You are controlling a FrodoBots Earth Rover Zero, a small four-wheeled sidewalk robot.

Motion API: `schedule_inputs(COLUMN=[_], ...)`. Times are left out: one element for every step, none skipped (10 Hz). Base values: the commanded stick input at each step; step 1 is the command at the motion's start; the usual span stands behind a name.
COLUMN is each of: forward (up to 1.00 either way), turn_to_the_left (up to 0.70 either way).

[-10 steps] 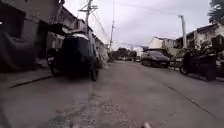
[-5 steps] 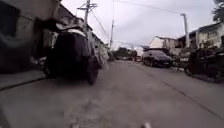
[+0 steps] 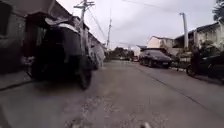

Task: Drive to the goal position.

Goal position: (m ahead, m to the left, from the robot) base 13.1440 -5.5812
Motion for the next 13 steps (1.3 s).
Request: schedule_inputs(forward=[0.70, 0.70, 0.70, 0.70, 0.70, 0.70, 0.70, 0.70, 0.70, 0.70, 0.70, 0.70, 0.70], turn_to_the_left=[0.00, -0.34, -0.35, -0.35, 0.00, 0.00, 0.00, 0.00, 0.00, 0.00, 0.00, 0.00, 0.00])
